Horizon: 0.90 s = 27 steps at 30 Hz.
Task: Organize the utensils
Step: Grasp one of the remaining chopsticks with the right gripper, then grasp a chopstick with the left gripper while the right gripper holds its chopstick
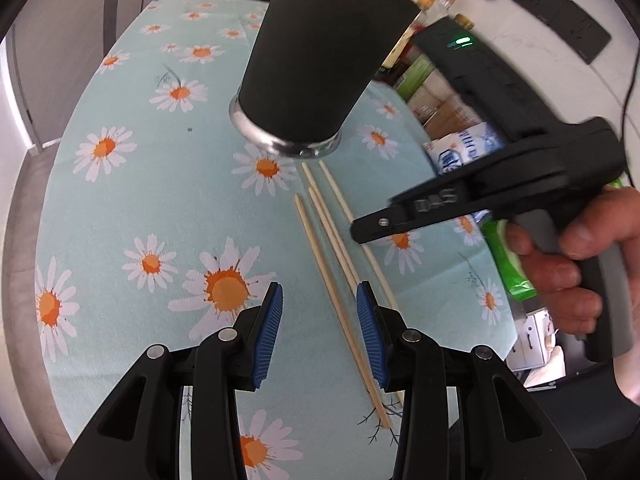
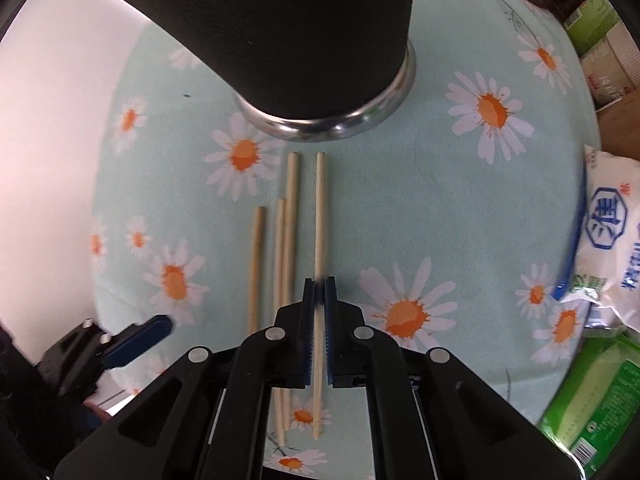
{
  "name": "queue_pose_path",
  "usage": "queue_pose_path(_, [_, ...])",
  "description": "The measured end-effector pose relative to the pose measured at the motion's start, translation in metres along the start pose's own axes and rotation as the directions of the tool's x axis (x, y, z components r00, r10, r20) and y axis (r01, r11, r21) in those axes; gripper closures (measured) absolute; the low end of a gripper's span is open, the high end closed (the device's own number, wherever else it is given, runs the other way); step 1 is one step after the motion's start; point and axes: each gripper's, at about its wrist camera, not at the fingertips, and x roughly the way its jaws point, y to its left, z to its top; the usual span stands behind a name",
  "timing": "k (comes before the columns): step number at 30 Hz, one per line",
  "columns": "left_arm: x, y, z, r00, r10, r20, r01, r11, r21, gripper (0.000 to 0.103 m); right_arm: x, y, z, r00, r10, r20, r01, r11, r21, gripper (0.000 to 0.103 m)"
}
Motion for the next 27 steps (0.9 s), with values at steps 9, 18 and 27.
queue_pose_path(9, [0.021,-0.013,0.005,0.989,0.105,-0.103,-0.108,0.994,-0.026,0.068,-0.045,-0.027,-0.025,0.989,0.108,0.105,-0.106,0.994,-0.029,0.098])
queue_pose_path(18, [0.035,-0.03,0.015,0.96,0.223,-0.169,-0.227,0.974,-0.006,0.074,-0.074,-0.045,-0.054,0.966,0.198,0.167,-0.192,0.98,-0.05,0.098])
queue_pose_path(27, [0.057,-0.037,0.023,0.921,0.315,-0.23,-0.325,0.946,-0.005,0.085,-0.093,-0.065,-0.069,0.95,0.251,0.184,-0.244,0.968,-0.058,0.098])
